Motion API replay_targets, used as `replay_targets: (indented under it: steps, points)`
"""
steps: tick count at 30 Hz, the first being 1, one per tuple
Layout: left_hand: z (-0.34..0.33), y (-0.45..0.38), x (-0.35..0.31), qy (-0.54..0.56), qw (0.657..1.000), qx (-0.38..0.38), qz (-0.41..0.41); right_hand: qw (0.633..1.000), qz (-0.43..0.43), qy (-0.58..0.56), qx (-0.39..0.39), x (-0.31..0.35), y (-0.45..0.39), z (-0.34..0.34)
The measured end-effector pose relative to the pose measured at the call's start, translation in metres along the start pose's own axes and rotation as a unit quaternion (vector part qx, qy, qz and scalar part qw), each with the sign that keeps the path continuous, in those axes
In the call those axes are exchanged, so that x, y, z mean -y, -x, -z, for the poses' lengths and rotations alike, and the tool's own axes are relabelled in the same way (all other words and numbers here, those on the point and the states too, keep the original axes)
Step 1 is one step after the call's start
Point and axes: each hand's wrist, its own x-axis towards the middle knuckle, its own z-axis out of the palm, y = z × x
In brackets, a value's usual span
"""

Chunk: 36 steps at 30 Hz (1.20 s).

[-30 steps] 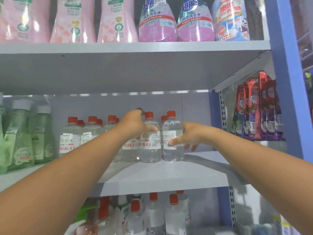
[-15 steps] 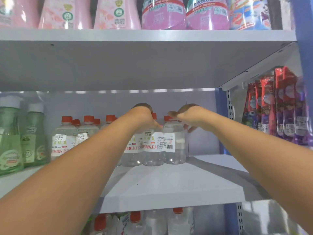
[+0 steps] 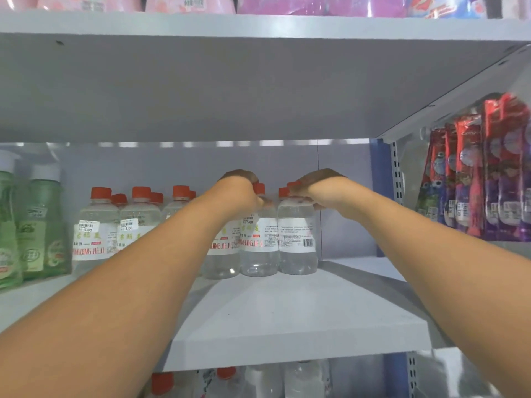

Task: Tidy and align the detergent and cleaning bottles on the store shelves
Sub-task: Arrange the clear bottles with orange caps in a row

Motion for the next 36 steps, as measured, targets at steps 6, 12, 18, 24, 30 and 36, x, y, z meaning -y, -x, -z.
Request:
replay_targets:
  steps: [6,12,18,24,30,36]
  points:
    - [-0.005,-0.002,0.005,0.02,0.999,-0.019,-0.02,0.999,-0.003,0.035,-0.034,0.002,0.0,-0.011]
    - [-0.003,-0.005,0.012,0.059,0.998,-0.027,-0.019,0.999,-0.006,-0.049,0.004,-0.002,0.001,-0.004]
    - [-0.002,-0.01,0.014,0.057,0.998,-0.023,-0.02,0.999,-0.003,-0.029,-0.027,-0.002,-0.001,-0.01]
    - [-0.005,-0.009,0.014,0.065,0.997,-0.032,-0.018,0.998,-0.004,-0.058,-0.005,-0.004,0.005,-0.009]
    - [-0.009,-0.007,0.018,0.093,0.994,-0.045,-0.032,0.999,-0.006,-0.047,0.007,-0.001,0.009,-0.008]
    - [-0.015,-0.005,0.019,0.098,0.991,-0.08,-0.043,0.998,-0.006,-0.055,-0.007,-0.003,0.01,-0.014]
